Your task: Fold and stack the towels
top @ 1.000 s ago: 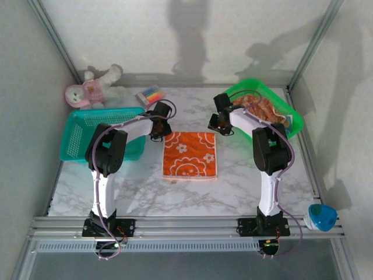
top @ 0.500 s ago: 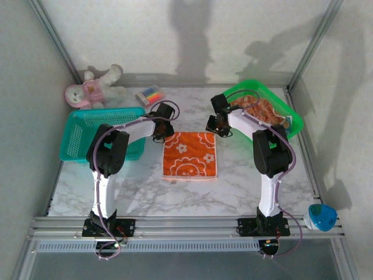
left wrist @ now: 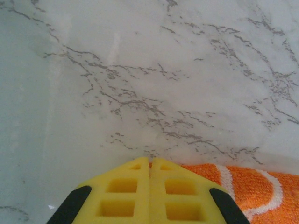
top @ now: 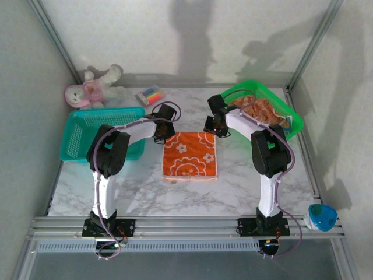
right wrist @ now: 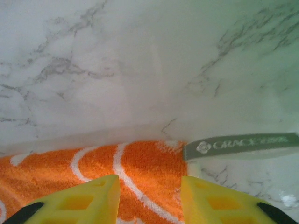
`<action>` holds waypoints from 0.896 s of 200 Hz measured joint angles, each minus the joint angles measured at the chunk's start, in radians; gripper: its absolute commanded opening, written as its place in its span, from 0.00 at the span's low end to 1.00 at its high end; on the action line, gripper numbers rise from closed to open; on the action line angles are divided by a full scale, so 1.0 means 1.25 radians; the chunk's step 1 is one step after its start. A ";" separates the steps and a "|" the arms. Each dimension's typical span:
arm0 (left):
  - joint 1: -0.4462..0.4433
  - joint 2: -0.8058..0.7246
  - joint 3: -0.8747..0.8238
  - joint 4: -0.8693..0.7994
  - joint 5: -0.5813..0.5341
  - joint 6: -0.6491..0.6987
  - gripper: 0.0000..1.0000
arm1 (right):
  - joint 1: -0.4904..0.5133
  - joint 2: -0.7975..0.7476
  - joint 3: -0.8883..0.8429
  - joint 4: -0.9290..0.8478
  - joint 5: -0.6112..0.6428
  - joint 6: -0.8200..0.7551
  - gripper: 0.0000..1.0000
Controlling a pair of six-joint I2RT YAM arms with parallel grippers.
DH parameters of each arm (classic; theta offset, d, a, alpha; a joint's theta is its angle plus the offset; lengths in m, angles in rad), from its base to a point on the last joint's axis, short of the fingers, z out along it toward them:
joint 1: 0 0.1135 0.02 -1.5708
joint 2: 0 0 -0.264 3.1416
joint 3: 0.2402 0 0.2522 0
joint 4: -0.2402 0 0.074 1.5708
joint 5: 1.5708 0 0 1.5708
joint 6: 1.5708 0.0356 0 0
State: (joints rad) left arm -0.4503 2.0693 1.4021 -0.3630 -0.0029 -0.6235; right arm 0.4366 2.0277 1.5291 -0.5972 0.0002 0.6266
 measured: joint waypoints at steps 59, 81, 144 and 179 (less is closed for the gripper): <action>0.000 -0.002 -0.003 0.002 0.003 0.000 0.02 | -0.068 0.123 0.197 -0.041 0.036 -0.043 0.39; 0.000 -0.004 -0.004 0.002 0.004 0.000 0.01 | -0.097 0.167 0.245 -0.060 0.056 -0.060 0.39; -0.001 -0.005 -0.004 0.001 0.006 -0.001 0.01 | -0.177 0.198 0.330 -0.109 0.079 -0.114 0.42; -0.001 -0.005 -0.004 0.000 0.006 0.000 0.01 | -0.163 0.153 0.266 -0.112 0.044 -0.102 0.43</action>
State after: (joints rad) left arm -0.4511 2.0636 1.3972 -0.3626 0.0044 -0.6239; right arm 0.2329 2.2189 1.8614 -0.7372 0.0547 0.4995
